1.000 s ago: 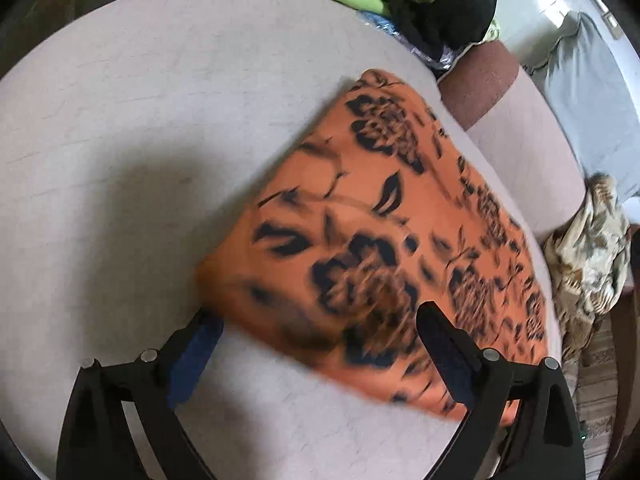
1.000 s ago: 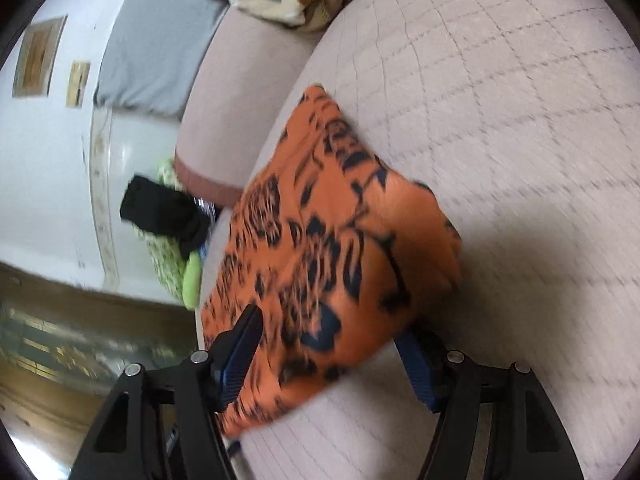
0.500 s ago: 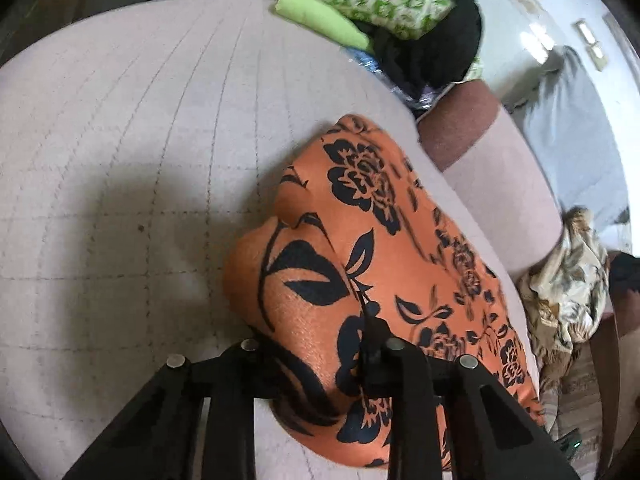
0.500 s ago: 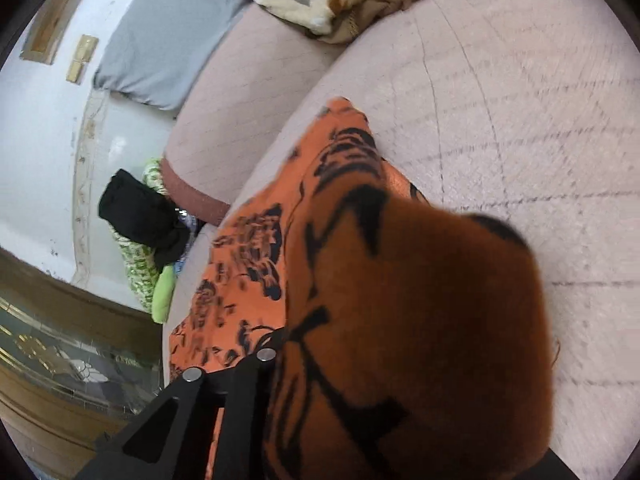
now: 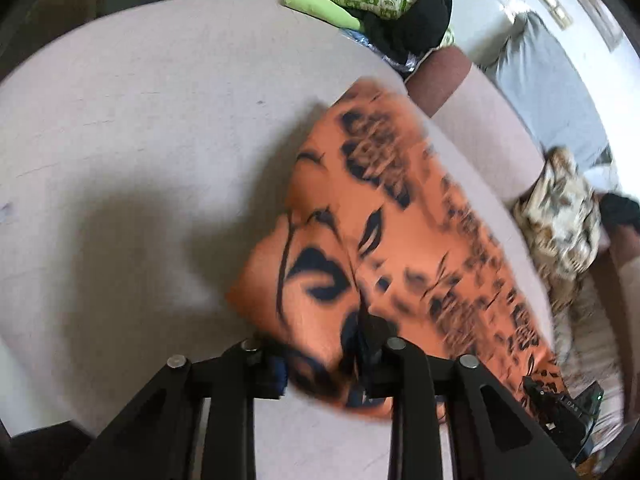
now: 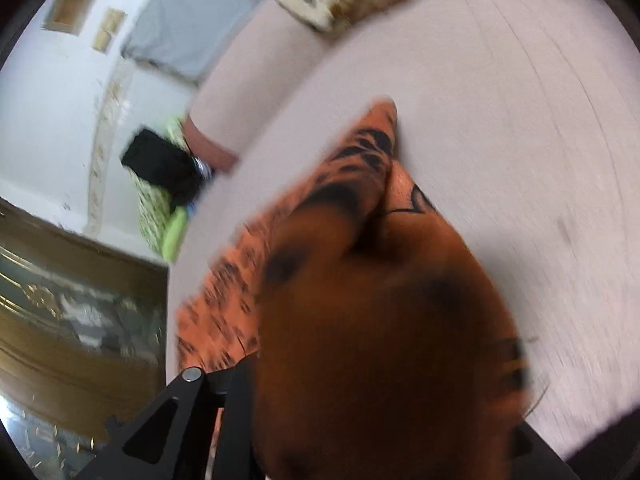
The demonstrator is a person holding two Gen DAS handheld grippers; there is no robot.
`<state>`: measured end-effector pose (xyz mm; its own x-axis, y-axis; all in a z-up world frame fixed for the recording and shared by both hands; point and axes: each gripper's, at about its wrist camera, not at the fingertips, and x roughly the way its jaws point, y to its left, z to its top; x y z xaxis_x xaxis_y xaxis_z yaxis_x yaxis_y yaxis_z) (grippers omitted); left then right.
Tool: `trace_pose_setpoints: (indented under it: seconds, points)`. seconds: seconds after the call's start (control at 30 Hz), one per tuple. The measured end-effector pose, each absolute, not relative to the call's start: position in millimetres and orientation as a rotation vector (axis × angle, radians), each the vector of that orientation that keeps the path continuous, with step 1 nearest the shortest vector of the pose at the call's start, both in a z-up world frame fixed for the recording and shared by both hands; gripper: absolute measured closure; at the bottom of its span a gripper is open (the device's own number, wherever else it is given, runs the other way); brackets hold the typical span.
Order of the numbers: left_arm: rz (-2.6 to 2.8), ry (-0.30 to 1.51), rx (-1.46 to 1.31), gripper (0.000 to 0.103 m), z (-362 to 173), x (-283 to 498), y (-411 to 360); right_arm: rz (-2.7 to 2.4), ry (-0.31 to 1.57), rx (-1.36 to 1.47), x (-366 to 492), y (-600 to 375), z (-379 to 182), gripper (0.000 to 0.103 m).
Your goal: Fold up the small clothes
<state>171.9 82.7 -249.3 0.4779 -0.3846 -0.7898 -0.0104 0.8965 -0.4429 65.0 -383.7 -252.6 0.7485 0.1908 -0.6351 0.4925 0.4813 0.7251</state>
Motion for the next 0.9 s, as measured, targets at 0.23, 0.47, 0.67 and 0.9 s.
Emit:
trace_pose_setpoints:
  seconds: [0.23,0.47,0.67,0.9]
  points:
    - [-0.063,0.886,-0.223,0.062,-181,147,100,-0.306,0.68,0.987,-1,-407,-209,0.045]
    - [-0.128,0.83,0.038,0.036,-167,173,38,-0.26,0.623,0.726,28,-375,-157,0.066]
    - [-0.082,1.099,0.205,0.031,-239,210,9,-0.297,0.776,0.743,74,-373,-207,0.075]
    - [-0.118,1.056,0.228,0.027,-207,281,-29,-0.185,0.724,0.743,142,-388,-174,0.073]
